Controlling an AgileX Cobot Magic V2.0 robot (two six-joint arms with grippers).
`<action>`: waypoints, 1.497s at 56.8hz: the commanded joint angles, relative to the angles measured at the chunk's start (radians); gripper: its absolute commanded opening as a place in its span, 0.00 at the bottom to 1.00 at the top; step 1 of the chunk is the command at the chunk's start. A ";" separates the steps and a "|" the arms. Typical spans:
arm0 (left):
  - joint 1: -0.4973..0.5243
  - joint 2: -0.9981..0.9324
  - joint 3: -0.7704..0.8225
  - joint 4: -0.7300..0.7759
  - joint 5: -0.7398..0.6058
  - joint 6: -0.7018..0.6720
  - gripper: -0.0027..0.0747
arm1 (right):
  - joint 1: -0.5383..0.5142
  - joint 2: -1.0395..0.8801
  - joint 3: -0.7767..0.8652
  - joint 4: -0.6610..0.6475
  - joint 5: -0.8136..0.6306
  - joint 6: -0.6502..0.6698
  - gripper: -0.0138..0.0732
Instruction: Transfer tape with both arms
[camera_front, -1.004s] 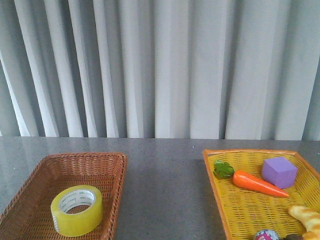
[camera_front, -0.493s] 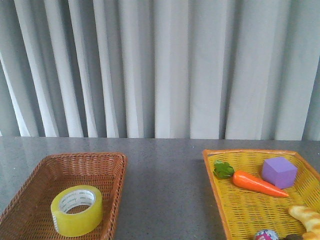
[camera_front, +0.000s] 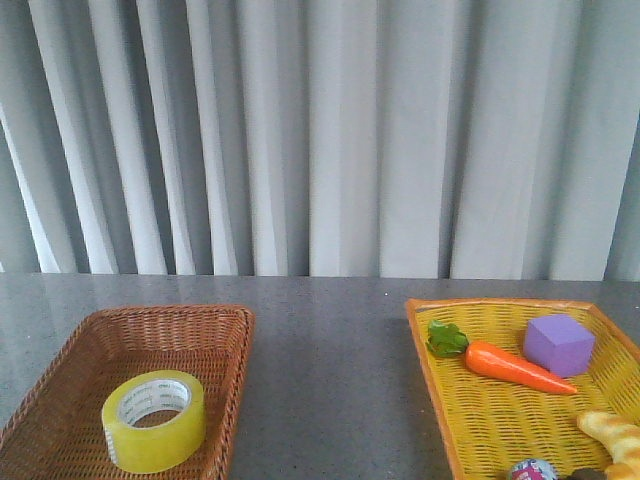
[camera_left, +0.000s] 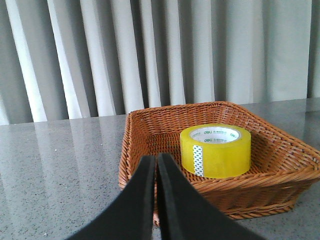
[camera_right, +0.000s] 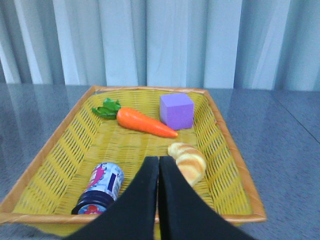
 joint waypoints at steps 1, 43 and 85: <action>0.000 -0.018 -0.008 -0.010 -0.068 -0.008 0.03 | -0.008 -0.030 0.154 -0.002 -0.366 0.007 0.15; 0.000 -0.017 -0.008 -0.010 -0.068 -0.008 0.03 | -0.017 -0.157 0.387 0.064 -0.468 -0.023 0.15; 0.000 -0.017 -0.008 -0.010 -0.068 -0.008 0.03 | -0.017 -0.157 0.387 0.064 -0.465 -0.023 0.15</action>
